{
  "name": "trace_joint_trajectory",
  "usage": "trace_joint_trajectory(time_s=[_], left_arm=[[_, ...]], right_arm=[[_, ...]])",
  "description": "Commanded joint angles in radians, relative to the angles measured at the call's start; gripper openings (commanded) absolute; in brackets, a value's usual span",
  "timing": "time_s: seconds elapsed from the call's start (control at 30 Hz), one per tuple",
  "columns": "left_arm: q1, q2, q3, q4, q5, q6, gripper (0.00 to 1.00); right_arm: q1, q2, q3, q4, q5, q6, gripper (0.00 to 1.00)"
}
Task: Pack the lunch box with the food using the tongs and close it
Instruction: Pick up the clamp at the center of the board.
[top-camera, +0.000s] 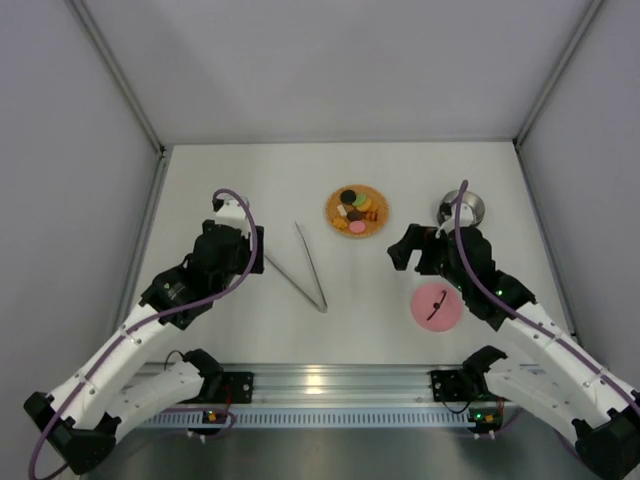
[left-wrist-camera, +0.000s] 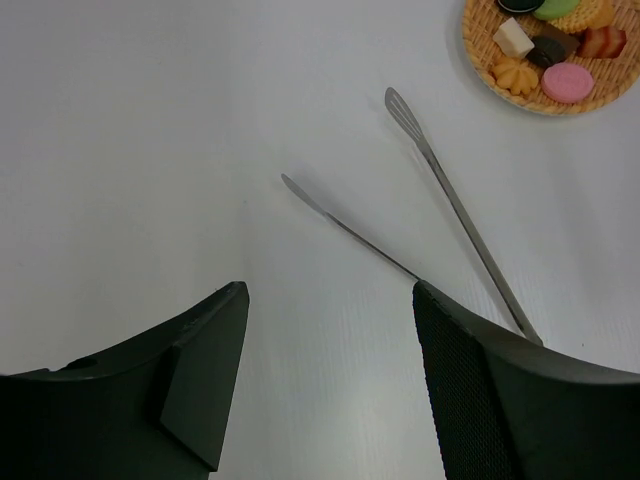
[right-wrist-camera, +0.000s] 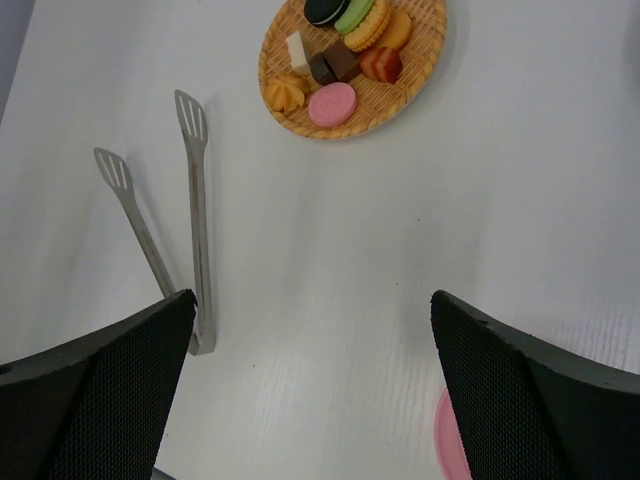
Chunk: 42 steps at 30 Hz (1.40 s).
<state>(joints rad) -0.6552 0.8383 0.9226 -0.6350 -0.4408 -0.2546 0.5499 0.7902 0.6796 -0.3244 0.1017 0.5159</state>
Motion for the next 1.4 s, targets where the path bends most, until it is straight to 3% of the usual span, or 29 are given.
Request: trace_joint_trajectory(time_s=[0.0, 0.33, 0.6, 0.9, 1.1, 1.2, 1.37], left_arm=[[0.003, -0.015, -0.005, 0.035, -0.027, 0.009, 0.72], [0.003, -0.018, -0.007, 0.031, -0.032, 0.006, 0.72], [0.003, -0.021, -0.008, 0.029, -0.032, 0.005, 0.73], [0.003, -0.022, -0.01, 0.028, -0.029, 0.003, 0.73], [0.005, -0.022, -0.01, 0.028, -0.029, 0.003, 0.73], [0.005, -0.022, -0.011, 0.028, -0.029, 0.005, 0.73], [0.005, -0.021, -0.011, 0.029, -0.026, 0.005, 0.73]], right_arm=[[0.008, 0.01, -0.002, 0.082, -0.008, 0.01, 1.0], [0.088, 0.237, 0.073, 0.134, -0.036, -0.005, 0.99], [0.301, 0.685, 0.365, 0.097, 0.141, -0.039, 0.92], [0.395, 1.032, 0.664, 0.054, 0.191, -0.08, 0.83], [0.401, 1.149, 0.758, 0.033, 0.208, -0.089, 0.76], [0.404, 1.178, 0.773, 0.025, 0.208, -0.096, 0.65], [0.403, 1.192, 0.744, 0.05, 0.188, -0.089, 0.57]])
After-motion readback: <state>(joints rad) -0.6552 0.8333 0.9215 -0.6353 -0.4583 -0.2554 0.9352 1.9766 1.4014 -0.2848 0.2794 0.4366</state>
